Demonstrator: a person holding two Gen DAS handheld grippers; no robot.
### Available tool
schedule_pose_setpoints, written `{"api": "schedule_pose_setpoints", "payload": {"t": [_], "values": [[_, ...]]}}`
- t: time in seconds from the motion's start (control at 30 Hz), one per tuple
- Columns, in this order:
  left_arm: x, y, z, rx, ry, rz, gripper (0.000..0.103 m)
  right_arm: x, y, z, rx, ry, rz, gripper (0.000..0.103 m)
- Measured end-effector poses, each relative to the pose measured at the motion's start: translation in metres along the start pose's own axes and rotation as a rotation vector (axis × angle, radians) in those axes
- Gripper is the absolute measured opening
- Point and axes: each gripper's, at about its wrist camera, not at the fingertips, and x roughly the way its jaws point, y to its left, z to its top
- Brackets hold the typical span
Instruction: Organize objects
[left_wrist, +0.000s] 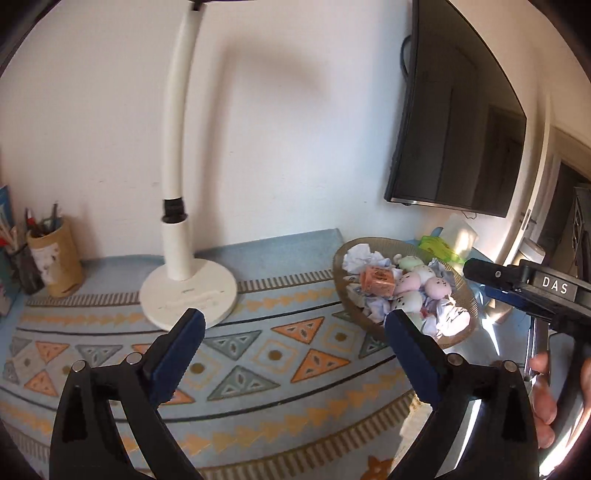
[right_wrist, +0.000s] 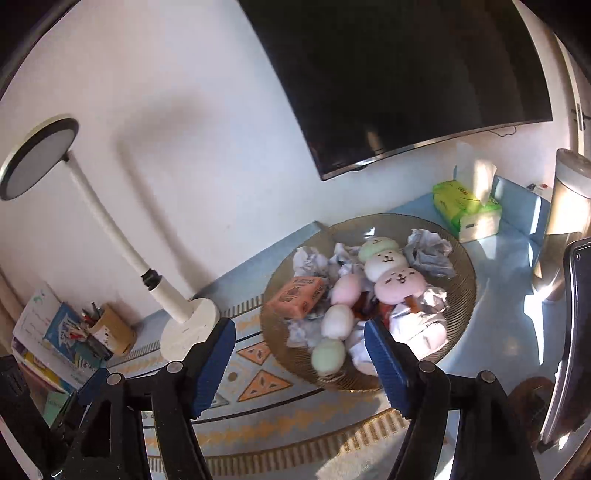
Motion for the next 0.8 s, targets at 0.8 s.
{"api": "schedule_pose_setpoints", "payload": {"t": [0.8], "values": [[-0.024,0.175,-0.130,-0.204,0.314,0.509,0.102,0.120,0.118,-0.160,-0.333,0.201,-0.121,0.088]]}}
